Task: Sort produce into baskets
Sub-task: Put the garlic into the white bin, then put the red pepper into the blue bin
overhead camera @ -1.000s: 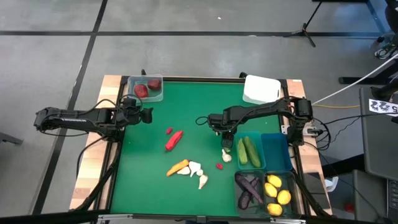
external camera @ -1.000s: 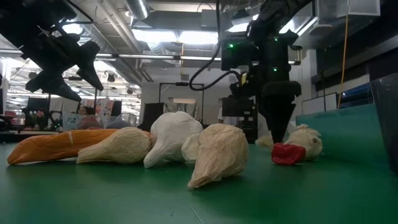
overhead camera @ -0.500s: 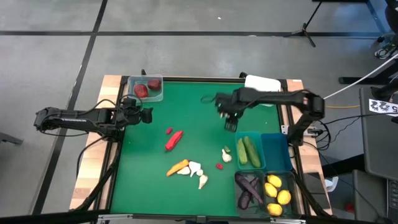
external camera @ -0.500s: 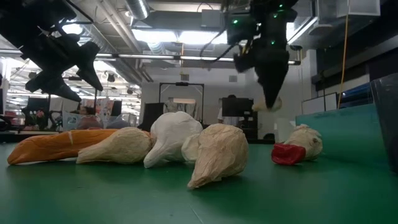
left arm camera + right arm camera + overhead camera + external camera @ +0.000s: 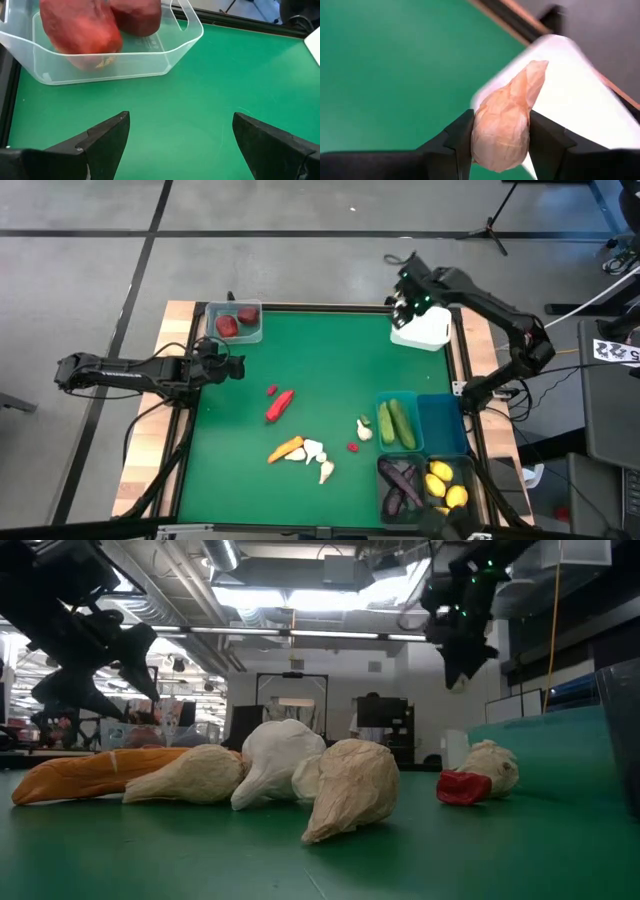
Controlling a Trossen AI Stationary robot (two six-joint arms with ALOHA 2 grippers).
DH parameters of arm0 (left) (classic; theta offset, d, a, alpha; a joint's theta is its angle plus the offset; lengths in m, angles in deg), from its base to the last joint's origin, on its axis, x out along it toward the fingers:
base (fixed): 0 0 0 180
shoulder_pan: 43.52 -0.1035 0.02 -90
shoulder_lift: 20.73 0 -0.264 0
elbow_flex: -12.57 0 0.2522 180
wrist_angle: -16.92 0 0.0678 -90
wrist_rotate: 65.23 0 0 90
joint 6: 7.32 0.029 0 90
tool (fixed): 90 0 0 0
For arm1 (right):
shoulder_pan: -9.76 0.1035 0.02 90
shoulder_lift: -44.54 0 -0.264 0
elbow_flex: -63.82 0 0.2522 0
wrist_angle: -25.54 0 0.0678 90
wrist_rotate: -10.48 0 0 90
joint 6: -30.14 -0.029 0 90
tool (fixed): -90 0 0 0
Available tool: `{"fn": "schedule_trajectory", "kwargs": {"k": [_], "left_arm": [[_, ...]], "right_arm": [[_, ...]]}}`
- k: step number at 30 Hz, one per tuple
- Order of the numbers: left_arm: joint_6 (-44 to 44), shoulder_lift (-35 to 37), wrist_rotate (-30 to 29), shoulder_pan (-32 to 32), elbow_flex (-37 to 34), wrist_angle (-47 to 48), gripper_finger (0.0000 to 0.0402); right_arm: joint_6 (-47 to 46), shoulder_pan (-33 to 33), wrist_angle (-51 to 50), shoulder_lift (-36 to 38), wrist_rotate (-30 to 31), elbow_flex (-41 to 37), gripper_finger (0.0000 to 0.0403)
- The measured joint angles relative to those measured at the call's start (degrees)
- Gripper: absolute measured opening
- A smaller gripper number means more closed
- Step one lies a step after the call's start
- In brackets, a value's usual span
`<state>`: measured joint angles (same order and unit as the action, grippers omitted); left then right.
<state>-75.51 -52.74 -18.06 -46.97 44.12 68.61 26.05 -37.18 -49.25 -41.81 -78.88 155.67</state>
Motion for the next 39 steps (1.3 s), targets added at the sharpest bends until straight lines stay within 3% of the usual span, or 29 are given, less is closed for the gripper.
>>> {"fn": "schedule_trajectory", "kwargs": {"k": [5, 12, 21, 26, 34, 39], "left_arm": [[0.0, 0.0, 0.0, 0.0, 0.0, -0.1, 0.0345], [0.0, 0.0, 0.0, 0.0, 0.0, -0.1, 0.0345], [0.0, 0.0, 0.0, 0.0, 0.0, -0.1, 0.0345], [0.0, 0.0, 0.0, 0.0, 0.0, -0.1, 0.0345], [0.0, 0.0, 0.0, 0.0, 0.0, -0.1, 0.0345], [0.0, 0.0, 0.0, 0.0, 0.0, -0.1, 0.0345]], "right_arm": [[-0.4, -6.0, 0.4, -1.8, -0.1, 0.0, 0.0154], [-0.1, -7.5, 0.3, -4.8, 0.1, 0.0, 0.0160], [-0.1, -7.6, 0.1, -6.6, 5.4, -0.1, 0.0241], [0.9, -7.5, -0.4, -6.6, 5.2, -0.1, 0.0259], [2.9, -5.6, -0.1, -4.8, -10.6, -0.1, 0.0250], [3.1, -0.7, 1.2, -3.8, -15.9, -0.1, 0.0248]]}}
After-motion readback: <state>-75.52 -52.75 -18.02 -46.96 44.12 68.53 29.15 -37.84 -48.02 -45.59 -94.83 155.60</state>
